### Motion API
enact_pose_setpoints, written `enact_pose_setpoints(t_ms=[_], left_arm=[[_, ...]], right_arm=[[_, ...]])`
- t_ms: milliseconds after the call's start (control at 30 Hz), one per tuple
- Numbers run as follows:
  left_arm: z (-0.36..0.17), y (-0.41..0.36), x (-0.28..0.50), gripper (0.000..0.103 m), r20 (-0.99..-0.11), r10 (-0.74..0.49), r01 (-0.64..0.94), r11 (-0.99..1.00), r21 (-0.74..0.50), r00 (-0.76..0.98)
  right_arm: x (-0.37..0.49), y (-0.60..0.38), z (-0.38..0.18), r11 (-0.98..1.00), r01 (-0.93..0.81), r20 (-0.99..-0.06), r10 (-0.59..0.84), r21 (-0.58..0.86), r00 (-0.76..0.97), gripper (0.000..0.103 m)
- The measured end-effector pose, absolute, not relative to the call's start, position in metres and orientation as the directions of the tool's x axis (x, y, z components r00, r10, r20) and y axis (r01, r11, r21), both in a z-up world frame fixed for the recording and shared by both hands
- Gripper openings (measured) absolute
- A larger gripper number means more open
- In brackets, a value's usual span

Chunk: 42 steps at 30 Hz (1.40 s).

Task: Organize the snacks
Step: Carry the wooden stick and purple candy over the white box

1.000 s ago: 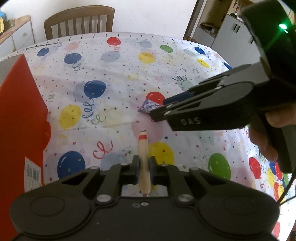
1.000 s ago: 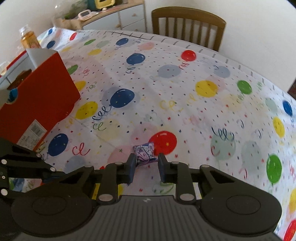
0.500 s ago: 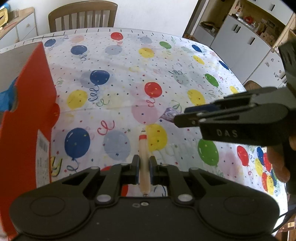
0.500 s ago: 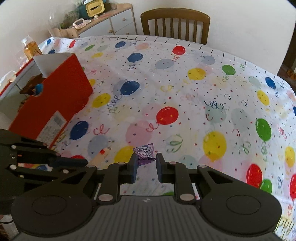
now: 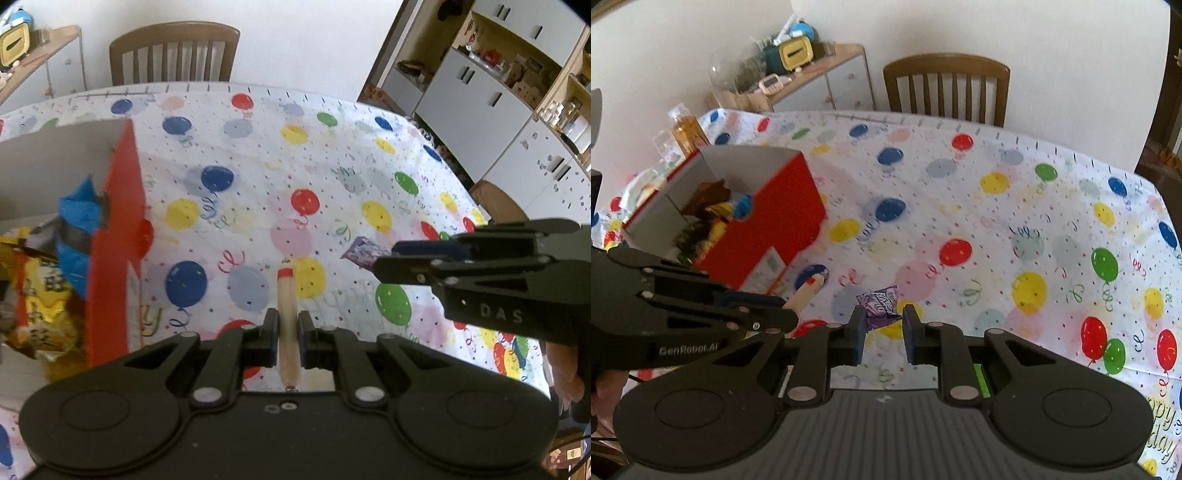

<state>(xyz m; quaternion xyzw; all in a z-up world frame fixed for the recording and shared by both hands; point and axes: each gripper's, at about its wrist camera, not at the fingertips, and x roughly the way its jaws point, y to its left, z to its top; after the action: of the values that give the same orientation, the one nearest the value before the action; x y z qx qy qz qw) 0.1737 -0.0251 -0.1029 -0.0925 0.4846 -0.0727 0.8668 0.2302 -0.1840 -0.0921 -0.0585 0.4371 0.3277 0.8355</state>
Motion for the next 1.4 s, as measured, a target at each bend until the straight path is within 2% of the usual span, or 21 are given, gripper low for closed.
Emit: enact_pose_setpoints(t_ms=[400,733,1100,1400], left_arm=[[-0.049,0.022,0.157,0.007,-0.768,-0.181,0.03,0.978,-0.206,0.615],[-0.026,0.078,0.146,0.007,-0.744,-0.117,-0.019,0.985,-0.173,0.658],[-0.025,0.145,0.134,0.007,-0.749,-0.042,-0.082,0.989,-0.127,0.661],[-0.046,0.192,0.129,0.007,-0.79,0.014,-0.142,0.986,-0.093,0.613]], right_arm=[[0.209,-0.132,-0.054,0.733,-0.655,-0.719,0.553,0.181,0.421,0.02],[0.195,-0.076,-0.037,0.698,-0.696,-0.69,0.588,0.169,0.422,0.02],[0.189,-0.013,-0.043,0.68,-0.715,-0.699,0.591,0.163,0.403,0.02],[0.189,0.035,-0.067,0.661,-0.728,-0.731,0.587,0.185,0.348,0.02]])
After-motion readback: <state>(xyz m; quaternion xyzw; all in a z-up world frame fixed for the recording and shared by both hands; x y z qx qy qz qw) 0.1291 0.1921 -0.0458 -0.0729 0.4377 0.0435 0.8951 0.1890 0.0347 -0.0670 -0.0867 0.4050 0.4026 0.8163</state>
